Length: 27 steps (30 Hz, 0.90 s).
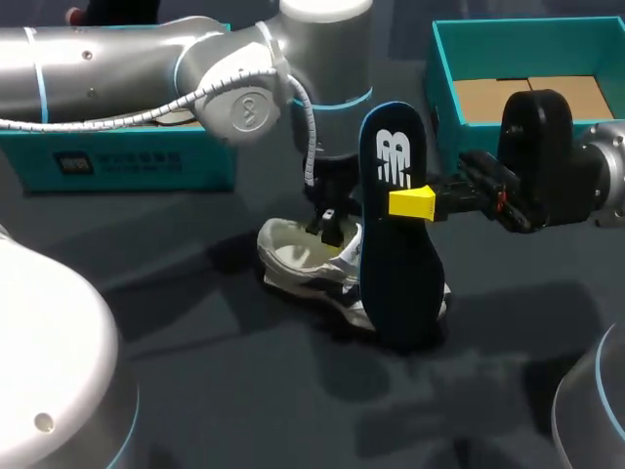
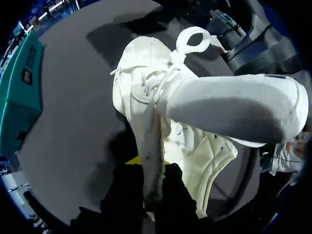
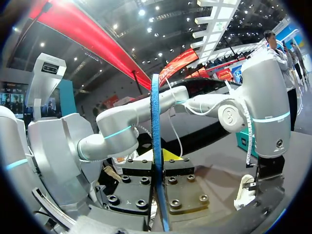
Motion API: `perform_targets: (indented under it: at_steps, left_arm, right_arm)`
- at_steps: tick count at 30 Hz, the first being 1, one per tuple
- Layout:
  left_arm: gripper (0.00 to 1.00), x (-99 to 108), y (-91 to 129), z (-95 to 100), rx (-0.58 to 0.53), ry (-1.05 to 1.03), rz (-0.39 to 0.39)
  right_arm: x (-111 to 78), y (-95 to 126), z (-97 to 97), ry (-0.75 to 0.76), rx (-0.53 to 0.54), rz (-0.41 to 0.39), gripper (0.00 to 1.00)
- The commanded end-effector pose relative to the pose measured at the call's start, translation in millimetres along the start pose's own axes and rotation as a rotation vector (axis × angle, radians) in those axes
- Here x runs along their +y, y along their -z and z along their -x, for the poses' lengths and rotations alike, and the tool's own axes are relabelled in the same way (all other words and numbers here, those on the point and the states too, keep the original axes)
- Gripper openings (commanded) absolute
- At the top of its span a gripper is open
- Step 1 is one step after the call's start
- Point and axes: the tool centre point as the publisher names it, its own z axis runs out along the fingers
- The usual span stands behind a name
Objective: Take the shoe out of the shoebox, open the shoe tongue, remove and reinsert the insole, then place the shoe into the shoebox
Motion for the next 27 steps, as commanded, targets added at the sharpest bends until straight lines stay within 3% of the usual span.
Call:
perform_targets:
  at_steps: [1,11,16,27]
  left_arm:
    - [0.0,4,26,-10.7,-0.092,-0.367,0.087]
    - [0.0,4,26,-10.7,-0.092,-0.367,0.087]
    - [0.0,2,28,-9.6,-0.018,-0.693,0.001]
    - [0.0,-16,23,-15.7,-0.061,-0.924,0.091]
  right_arm:
    - [-0.9,-1,-1.0,-0.001,-0.003,0.0,0.0]
    - [-0.9,-1,-1.0,-0.001,-0.003,0.0,0.0]
    - [-0.9,-1,-1.0,-0.001,-0.003,0.0,0.0]
    - [-0.9,-1,-1.0,-0.001,-0.003,0.0,0.0]
